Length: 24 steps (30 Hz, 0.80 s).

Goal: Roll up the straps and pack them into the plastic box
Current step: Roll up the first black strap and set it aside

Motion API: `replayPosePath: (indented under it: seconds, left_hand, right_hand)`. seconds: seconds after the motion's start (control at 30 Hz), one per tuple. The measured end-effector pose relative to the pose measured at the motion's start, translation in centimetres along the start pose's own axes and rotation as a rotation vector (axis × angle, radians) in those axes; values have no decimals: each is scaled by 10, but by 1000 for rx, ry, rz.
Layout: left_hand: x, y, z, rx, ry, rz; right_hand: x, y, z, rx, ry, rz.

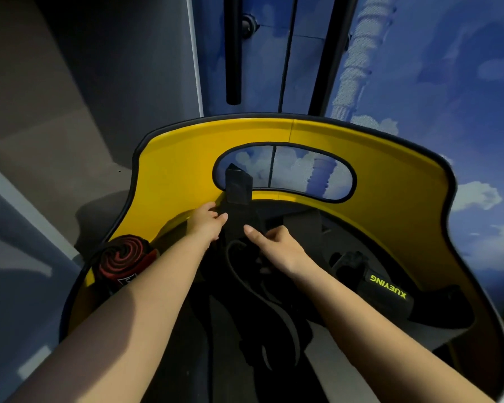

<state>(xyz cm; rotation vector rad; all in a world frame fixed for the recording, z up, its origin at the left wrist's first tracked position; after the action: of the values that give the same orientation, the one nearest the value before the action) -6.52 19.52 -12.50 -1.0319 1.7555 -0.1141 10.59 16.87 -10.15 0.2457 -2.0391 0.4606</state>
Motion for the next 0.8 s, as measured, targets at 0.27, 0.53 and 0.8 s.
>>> replayPosePath:
  seconds: [0.27, 0.53, 0.8]
  left_hand:
    - [34, -46, -19, 94, 305, 43]
    - [48, -83, -35, 102, 181, -6]
    - [64, -147, -30, 522, -426, -224]
  right_hand:
    - [27, -66, 3, 250, -120, -192]
    - [21, -99, 4, 6, -344, -392]
    - [27, -97, -1, -130, 29, -271]
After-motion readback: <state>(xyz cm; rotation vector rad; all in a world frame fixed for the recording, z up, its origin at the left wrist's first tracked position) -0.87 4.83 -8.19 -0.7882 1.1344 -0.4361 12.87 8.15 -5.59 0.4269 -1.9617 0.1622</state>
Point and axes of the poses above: each hand's wrist, its own y-axis towards the middle knuckle, its own z-axis out of the palm, x = y × z, the point moved 6 cm from there along y, towards the middle knuckle, and after that the axes turned 14 degrees about -z, right-handed, at the moved point
